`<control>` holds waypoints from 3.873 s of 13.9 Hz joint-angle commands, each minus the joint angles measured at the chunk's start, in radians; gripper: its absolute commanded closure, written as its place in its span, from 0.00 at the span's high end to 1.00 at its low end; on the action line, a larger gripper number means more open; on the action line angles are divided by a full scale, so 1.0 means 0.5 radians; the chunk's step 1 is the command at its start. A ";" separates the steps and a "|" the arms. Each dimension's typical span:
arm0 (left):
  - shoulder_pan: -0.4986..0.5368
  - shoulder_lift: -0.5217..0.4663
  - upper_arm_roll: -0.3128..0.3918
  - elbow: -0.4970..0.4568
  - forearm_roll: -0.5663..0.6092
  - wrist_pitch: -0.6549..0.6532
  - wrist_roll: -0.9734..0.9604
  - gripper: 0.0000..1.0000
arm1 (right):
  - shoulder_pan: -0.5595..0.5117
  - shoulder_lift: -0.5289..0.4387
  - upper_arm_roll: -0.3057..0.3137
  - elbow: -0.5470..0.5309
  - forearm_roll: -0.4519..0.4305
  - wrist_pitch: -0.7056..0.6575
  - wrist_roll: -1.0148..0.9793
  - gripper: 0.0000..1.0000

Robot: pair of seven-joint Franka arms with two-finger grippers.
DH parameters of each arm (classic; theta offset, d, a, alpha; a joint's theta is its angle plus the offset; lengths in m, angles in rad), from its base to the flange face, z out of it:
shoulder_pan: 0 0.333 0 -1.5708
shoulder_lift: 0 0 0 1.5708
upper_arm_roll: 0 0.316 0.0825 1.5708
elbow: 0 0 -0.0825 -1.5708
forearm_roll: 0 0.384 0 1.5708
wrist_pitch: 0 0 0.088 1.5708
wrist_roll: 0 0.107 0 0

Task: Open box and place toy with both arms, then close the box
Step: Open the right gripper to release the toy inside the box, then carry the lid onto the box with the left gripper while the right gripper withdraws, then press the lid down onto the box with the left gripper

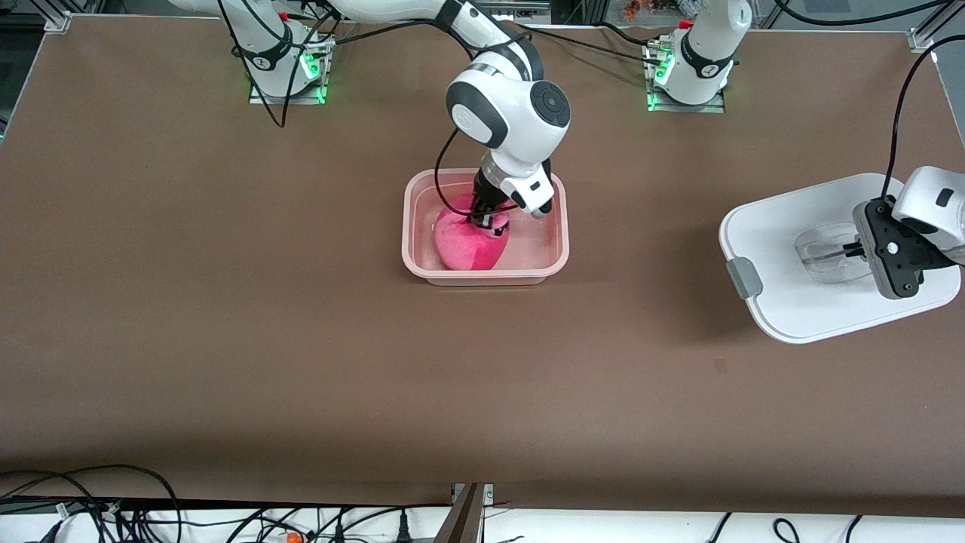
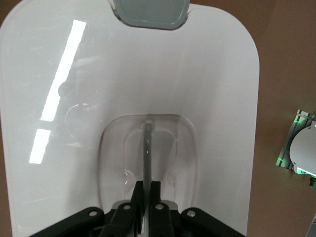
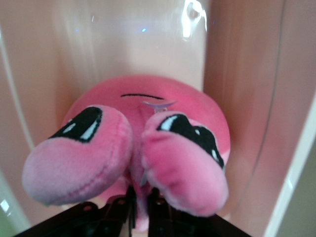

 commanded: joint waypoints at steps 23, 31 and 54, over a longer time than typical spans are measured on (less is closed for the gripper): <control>-0.893 0.086 -0.012 0.051 -0.100 0.010 -0.707 0.00 | -0.355 -1.014 -0.571 -0.397 0.697 -0.125 0.524 1.00; -1.323 0.343 -0.012 0.042 -0.475 0.375 -1.008 0.00 | -0.385 -1.466 -1.029 -0.819 0.836 -0.318 0.886 1.00; -1.694 0.564 0.012 0.015 -0.334 0.771 -1.174 0.00 | -1.659 -1.530 -0.035 -0.760 0.572 -0.456 0.929 1.00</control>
